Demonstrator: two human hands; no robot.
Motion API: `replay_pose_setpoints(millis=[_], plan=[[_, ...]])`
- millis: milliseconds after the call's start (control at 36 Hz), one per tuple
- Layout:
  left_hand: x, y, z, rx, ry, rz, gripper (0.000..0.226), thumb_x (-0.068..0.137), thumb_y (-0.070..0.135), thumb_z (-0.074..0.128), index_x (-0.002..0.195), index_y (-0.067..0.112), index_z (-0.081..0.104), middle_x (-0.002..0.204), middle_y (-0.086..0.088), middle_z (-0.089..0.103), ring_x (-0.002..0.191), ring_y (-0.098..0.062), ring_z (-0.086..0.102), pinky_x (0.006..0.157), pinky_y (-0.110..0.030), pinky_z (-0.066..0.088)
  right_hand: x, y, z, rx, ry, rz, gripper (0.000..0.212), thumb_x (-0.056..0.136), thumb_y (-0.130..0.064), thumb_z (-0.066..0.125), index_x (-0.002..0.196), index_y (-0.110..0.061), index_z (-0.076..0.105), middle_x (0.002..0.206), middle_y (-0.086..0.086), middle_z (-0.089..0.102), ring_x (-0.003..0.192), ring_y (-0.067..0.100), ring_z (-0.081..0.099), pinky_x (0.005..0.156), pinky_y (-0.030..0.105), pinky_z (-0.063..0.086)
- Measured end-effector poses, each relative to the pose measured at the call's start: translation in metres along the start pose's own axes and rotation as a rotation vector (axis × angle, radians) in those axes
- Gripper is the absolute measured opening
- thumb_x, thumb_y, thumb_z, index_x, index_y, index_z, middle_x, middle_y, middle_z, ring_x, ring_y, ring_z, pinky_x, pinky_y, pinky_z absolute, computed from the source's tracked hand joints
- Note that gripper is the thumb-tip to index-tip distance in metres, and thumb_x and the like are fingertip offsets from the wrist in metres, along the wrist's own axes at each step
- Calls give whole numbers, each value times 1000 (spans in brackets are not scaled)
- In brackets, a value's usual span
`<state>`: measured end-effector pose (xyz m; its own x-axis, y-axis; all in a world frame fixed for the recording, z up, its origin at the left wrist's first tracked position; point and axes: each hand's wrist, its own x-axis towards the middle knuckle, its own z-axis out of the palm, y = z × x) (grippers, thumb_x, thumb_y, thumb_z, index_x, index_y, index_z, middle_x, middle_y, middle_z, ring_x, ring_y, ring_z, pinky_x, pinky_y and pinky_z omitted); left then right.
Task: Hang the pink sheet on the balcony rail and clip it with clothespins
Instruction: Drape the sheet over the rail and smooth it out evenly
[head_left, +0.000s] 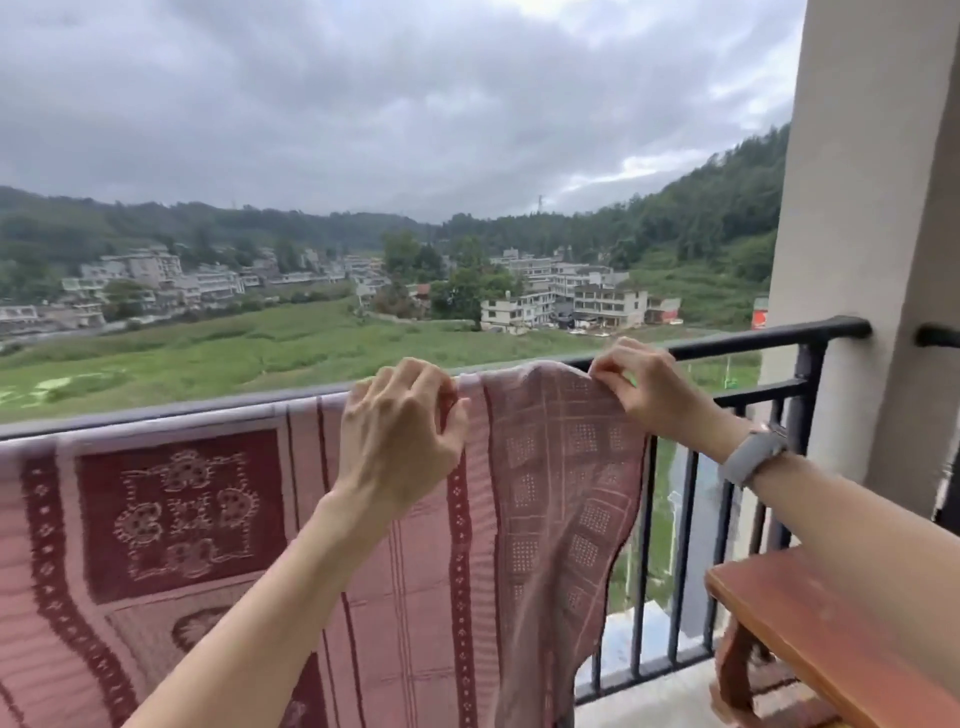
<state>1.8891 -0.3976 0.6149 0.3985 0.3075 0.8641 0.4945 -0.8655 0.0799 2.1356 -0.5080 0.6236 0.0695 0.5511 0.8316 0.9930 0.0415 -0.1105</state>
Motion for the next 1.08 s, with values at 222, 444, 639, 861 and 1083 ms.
replay_pose_setpoints(millis=[222,444,639,861,1083], plan=[[1,38,32,135,-65,28,34,84,31,62,114,17,58,116,-2,62,103,-26,57,94,-45,33,-16,21,13,189,-179,99,36,87,-19,53,122,-10,53,117,7,58,109,23,51,94,49,42],[20,51,36,131,-68,-88,22,86,21,61,107,13,64,103,-5,61,99,-25,56,91,-40,37,-28,31,22,455,-235,414,8,84,-2,55,81,-9,57,78,5,59,78,26,57,66,34,46],[21,79,38,52,183,-52,11,82,18,66,91,13,68,96,-3,64,91,-21,58,89,-30,31,-23,23,-3,586,129,354,4,90,-6,52,88,-4,54,73,0,56,57,11,49,53,26,43],[-97,105,92,-171,-54,-122,33,84,26,57,112,8,58,112,-10,56,104,-13,46,95,-11,23,-106,17,35,905,-197,510,8,84,-12,60,92,-11,58,82,11,67,68,5,64,67,26,55],[-177,108,137,-178,-263,-315,45,80,46,49,113,15,49,107,-6,55,101,-23,51,88,-37,43,-159,24,67,900,-359,665,14,84,-19,62,81,-6,65,79,11,67,75,15,63,78,40,52]])
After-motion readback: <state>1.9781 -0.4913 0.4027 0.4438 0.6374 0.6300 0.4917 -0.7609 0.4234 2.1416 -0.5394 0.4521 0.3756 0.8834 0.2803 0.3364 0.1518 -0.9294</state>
